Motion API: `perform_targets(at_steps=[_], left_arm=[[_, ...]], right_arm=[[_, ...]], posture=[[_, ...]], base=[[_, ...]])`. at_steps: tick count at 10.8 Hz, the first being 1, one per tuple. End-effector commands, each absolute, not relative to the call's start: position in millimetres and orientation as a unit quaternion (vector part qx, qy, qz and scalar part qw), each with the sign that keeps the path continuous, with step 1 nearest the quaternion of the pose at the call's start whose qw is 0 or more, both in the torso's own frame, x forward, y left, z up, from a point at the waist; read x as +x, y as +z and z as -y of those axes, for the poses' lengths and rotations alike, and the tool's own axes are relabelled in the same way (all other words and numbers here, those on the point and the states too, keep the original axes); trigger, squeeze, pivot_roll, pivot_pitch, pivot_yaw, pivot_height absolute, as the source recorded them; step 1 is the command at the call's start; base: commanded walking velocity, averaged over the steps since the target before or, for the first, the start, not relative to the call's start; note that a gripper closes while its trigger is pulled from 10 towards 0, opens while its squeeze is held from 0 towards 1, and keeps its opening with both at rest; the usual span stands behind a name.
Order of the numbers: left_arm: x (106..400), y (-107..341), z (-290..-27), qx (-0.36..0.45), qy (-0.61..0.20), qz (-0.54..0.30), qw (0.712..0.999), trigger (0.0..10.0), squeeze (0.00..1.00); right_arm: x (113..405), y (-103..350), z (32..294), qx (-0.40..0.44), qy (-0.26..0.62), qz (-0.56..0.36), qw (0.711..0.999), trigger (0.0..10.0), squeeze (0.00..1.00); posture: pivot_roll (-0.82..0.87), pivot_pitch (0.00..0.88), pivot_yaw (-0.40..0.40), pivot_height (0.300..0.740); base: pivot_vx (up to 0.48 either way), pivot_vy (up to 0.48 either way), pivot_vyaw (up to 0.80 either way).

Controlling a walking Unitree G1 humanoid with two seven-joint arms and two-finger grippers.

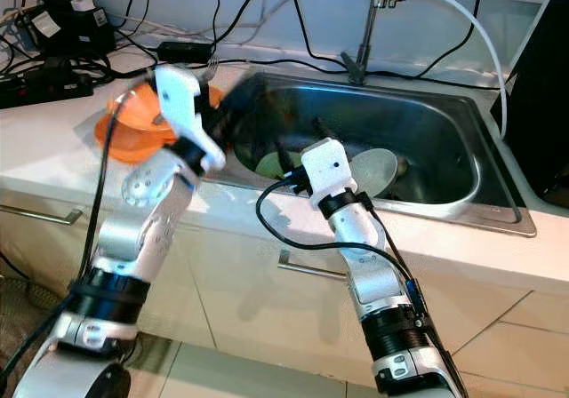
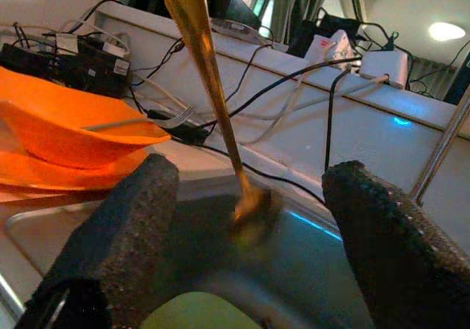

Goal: Kitchen organization

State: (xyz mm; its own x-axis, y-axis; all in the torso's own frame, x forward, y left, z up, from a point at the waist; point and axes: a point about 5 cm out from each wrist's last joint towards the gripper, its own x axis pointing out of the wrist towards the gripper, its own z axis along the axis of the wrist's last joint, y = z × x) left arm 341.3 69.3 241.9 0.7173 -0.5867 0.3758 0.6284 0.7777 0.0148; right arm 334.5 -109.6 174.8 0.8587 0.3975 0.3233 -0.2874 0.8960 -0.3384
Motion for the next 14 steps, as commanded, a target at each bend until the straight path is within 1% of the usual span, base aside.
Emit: perform_targets(at_steps=[1, 2, 3, 4, 6, 10, 11, 14], left_arm=[[337.5, 244.7, -66.7, -0.06, -0.347, 0.184, 0.918, 10.0, 0.0], [335.3, 239.7, -64.7, -0.059, -0.364, 0.17, 0.914, 10.0, 0.0], [332.1, 237.6, -62.0, -0.056, -0.383, 0.165, 0.907, 10.0, 0.0], [326.3, 233.6, -57.0, -0.05, -0.412, 0.155, 0.897, 10.0, 0.0], [321.5, 229.7, -52.5, -0.052, -0.436, 0.14, 0.887, 10.0, 0.0], [320.1, 227.7, -56.7, -0.035, -0.442, 0.133, 0.886, 10.0, 0.0], [319.5, 227.6, -58.2, -0.033, -0.442, 0.133, 0.886, 10.0, 0.0], [319.8, 228.3, -59.7, -0.028, -0.439, 0.135, 0.888, 10.0, 0.0]], right_arm=[[333.6, 175.5, 106.8, -0.147, 0.183, 0.202, 0.951, 10.0, 1.0], [332.9, 174.2, 106.4, -0.149, 0.175, 0.202, 0.952, 10.0, 1.0], [332.9, 173.6, 106.1, -0.15, 0.171, 0.201, 0.953, 10.0, 0.0], [332.4, 172.2, 103.4, -0.148, 0.173, 0.201, 0.953, 10.0, 0.0], [331.7, 170.7, 99.4, -0.145, 0.175, 0.201, 0.953, 10.0, 0.0], [334.2, 165.7, 98.9, -0.147, 0.164, 0.19, 0.957, 10.0, 0.0], [334.8, 163.3, 100.1, -0.15, 0.158, 0.187, 0.958, 0.0, 0.0], [336.7, 159.6, 101.4, -0.155, 0.154, 0.181, 0.959, 0.0, 0.0]], posture=[[0.11, 0.0, 0.026, 0.74], [0.11, 0.003, 0.034, 0.74], [0.11, 0.006, 0.04, 0.74], [0.11, 0.007, 0.043, 0.74], [0.11, 0.0, 0.046, 0.74], [0.12, 0.0, 0.043, 0.74], [0.13, 0.0, 0.039, 0.74], [0.13, 0.0, 0.038, 0.74]], base=[[0.0, 0.0, 0.0], [0.0, 0.0, 0.0], [0.0, 0.0, 0.0], [0.0, 0.0, 0.0], [0.0, 0.0, 0.0], [0.0, 0.0, 0.0], [0.0, 0.0, 0.0], [0.0, 0.0, 0.0]])
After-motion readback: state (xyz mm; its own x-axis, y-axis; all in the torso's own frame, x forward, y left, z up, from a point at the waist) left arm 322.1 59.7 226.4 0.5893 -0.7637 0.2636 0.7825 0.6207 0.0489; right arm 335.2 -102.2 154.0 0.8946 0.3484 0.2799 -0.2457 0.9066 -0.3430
